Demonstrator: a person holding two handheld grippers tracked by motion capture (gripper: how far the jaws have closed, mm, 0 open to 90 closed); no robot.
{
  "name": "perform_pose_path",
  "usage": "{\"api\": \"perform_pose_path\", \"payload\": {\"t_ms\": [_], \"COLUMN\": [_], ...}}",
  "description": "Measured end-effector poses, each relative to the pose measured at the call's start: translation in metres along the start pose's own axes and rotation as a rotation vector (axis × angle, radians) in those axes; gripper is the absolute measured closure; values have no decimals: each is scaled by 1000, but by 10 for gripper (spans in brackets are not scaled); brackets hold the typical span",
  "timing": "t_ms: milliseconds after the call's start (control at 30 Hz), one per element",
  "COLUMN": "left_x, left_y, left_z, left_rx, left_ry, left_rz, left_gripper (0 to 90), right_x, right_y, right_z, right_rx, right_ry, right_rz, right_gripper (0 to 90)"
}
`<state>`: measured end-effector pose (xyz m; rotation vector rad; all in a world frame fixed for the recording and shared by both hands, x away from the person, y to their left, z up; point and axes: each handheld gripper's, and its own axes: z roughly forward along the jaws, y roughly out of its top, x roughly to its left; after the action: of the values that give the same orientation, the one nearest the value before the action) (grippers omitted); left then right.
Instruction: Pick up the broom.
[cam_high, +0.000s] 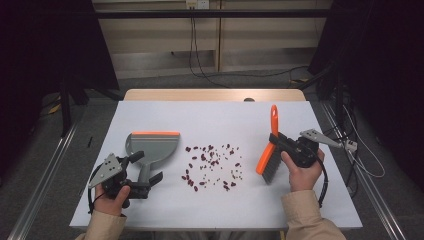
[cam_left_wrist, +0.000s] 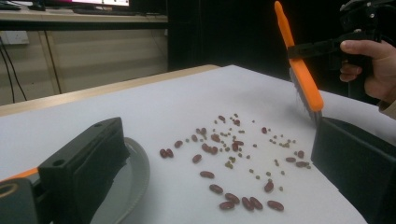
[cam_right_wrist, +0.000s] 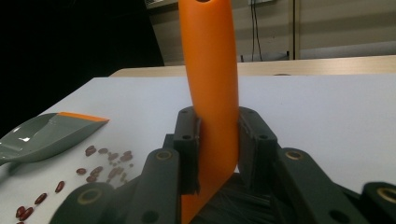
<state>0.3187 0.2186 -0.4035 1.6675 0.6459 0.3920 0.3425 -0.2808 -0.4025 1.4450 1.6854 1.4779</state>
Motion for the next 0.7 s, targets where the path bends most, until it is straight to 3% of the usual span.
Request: {"api": "perform_pose_path", "payload": {"t_ms": [400, 700], "left_x": [-5, -20], "left_y": [5, 17], "left_z": [8, 35], "left_rx": [4, 18], "left_ry": [-20, -91], "left_rz": [17, 10], "left_gripper": [30, 35], "right_x": [-2, 28], "right_y": [3, 19], "right_z": [-12, -2], "right_rx": [-34, -51], "right_ry": [29, 96], "right_rz": [16, -29], "right_gripper": [719, 718]}}
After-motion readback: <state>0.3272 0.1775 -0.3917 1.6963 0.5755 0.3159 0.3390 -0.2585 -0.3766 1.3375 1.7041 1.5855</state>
